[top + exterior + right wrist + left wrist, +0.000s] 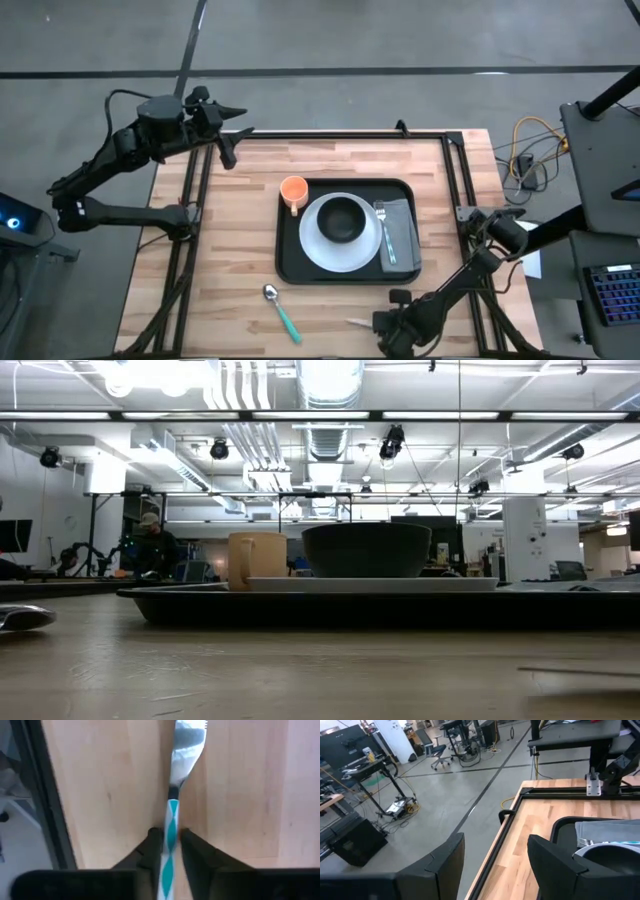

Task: Set up tray
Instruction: Put the green knife on the gray napkin to the right of the green fork

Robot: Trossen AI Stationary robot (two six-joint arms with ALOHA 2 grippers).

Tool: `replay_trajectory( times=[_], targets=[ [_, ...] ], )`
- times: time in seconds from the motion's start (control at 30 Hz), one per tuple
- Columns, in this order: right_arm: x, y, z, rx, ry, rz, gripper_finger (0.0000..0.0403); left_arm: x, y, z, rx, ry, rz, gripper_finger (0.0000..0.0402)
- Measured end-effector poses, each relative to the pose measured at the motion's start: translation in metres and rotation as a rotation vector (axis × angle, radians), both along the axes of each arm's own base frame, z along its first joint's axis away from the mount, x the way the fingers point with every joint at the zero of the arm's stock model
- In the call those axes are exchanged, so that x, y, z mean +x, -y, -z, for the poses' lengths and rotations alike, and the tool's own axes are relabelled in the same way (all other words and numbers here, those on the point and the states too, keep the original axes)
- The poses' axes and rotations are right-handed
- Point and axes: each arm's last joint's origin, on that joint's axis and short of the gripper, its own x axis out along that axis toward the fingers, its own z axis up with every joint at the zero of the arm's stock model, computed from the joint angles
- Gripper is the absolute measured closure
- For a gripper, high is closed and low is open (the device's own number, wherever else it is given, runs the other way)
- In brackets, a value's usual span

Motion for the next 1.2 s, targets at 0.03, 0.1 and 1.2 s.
replay_trajectory(
  times=[0.03, 0.1, 1.2],
  targets=[
    [0.000, 0.000, 0.000, -0.006, 0.004, 0.002, 0.0353, -0.001, 0.000, 0.000, 0.001, 0.002, 0.000, 0.0205],
    [-0.001, 0.000, 0.000, -0.003, -0.003, 0.008, 0.0379, -0.002, 0.001, -0.001, 0.002, 0.005, 0.000, 0.0205],
    [0.009, 0.223, -0.109, -0.219, 0.062, 1.405, 0.0393, -0.002, 0.001, 0.000, -0.030, 0.023, -0.009, 0.0205]
  ],
)
